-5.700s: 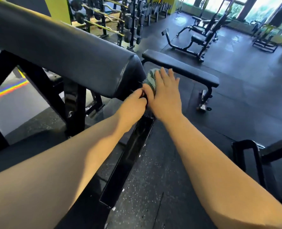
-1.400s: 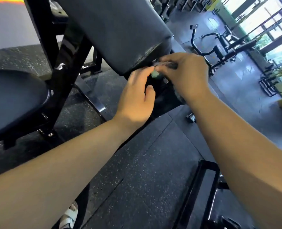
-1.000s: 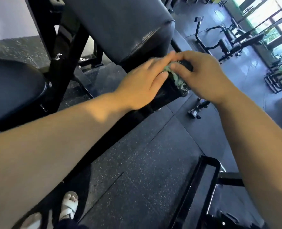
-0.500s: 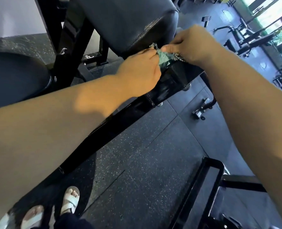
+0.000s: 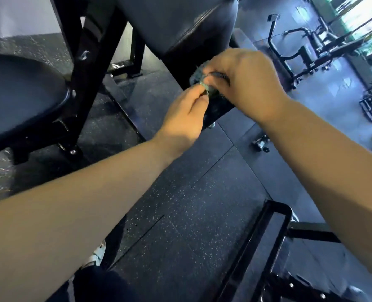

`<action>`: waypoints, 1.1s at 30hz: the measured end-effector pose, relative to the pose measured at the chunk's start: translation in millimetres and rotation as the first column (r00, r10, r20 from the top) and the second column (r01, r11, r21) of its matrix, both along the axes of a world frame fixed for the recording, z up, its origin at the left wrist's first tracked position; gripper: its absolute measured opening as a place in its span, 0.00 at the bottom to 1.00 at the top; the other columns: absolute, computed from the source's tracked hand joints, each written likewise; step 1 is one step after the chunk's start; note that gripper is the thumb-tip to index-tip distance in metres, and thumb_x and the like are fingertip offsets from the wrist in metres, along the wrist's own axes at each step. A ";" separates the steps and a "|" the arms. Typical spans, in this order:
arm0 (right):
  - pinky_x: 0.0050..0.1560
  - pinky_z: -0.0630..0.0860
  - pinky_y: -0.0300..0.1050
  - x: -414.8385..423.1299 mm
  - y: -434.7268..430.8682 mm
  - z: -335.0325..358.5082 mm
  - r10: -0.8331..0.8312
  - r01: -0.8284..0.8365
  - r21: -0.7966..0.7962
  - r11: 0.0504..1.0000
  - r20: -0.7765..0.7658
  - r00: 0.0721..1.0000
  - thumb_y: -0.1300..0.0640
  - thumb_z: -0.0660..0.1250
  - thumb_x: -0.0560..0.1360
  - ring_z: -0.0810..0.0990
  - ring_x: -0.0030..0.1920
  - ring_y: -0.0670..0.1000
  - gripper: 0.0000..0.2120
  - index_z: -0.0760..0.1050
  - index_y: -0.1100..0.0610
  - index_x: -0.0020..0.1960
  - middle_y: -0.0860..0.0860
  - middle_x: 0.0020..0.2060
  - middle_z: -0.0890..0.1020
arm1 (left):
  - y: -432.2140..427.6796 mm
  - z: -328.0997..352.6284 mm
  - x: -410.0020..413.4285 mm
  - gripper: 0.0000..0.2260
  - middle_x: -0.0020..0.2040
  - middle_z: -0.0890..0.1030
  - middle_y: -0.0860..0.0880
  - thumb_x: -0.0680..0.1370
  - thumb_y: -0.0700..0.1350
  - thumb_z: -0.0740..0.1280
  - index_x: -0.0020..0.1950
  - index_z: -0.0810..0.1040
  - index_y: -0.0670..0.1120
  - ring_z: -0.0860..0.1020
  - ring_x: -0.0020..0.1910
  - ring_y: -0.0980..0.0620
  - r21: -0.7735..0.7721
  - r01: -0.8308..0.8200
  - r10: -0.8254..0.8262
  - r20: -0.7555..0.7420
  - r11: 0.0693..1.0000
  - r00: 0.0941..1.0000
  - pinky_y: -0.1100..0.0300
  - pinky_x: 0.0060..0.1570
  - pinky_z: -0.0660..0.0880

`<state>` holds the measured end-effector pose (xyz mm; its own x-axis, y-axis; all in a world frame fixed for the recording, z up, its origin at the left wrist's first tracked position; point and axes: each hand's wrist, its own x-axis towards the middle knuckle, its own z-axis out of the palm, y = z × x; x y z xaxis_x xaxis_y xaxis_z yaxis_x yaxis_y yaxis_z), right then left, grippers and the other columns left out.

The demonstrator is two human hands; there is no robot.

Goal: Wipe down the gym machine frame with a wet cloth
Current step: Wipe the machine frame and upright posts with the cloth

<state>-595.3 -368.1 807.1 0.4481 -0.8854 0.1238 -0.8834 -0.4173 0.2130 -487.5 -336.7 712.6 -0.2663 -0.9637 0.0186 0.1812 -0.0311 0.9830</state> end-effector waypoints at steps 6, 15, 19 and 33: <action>0.62 0.68 0.36 -13.6 25.4 -30.4 0.370 -0.372 -0.174 0.912 -0.043 0.928 0.69 0.71 0.71 0.79 0.47 0.55 0.05 0.81 0.66 0.46 0.59 0.40 0.83 | 14.3 -11.9 12.3 0.09 0.47 0.78 0.47 0.81 0.42 0.57 0.57 0.74 0.44 0.72 0.42 0.61 0.006 -0.126 0.126 0.003 0.992 0.992 0.64 0.48 0.70; 0.72 0.56 0.53 -36.8 36.4 -49.8 0.248 -0.391 -0.354 0.849 -0.386 0.889 0.62 0.62 0.78 0.71 0.67 0.59 0.20 0.64 0.64 0.69 0.59 0.66 0.74 | 8.3 19.1 -12.2 0.20 0.73 0.61 0.55 0.84 0.45 0.47 0.76 0.55 0.45 0.59 0.66 0.68 0.078 0.064 -0.050 -0.170 0.995 0.984 0.85 0.57 0.56; 0.76 0.43 0.48 -59.7 60.1 -81.1 0.172 -0.296 -0.201 0.934 -0.474 0.864 0.62 0.49 0.81 0.55 0.75 0.54 0.22 0.57 0.68 0.73 0.59 0.71 0.67 | 28.3 -10.7 -21.2 0.22 0.78 0.52 0.53 0.84 0.51 0.48 0.78 0.51 0.49 0.51 0.76 0.59 0.200 0.139 -0.098 -0.202 0.970 0.975 0.63 0.74 0.49; 0.74 0.41 0.56 -69.0 66.1 -96.2 0.034 -0.280 -0.359 0.890 -0.560 0.827 0.59 0.60 0.79 0.47 0.77 0.54 0.25 0.58 0.59 0.75 0.52 0.73 0.64 | 37.5 -20.0 -37.8 0.25 0.78 0.43 0.51 0.83 0.52 0.48 0.78 0.45 0.48 0.43 0.76 0.57 0.231 0.117 -0.065 -0.220 0.966 0.973 0.53 0.76 0.44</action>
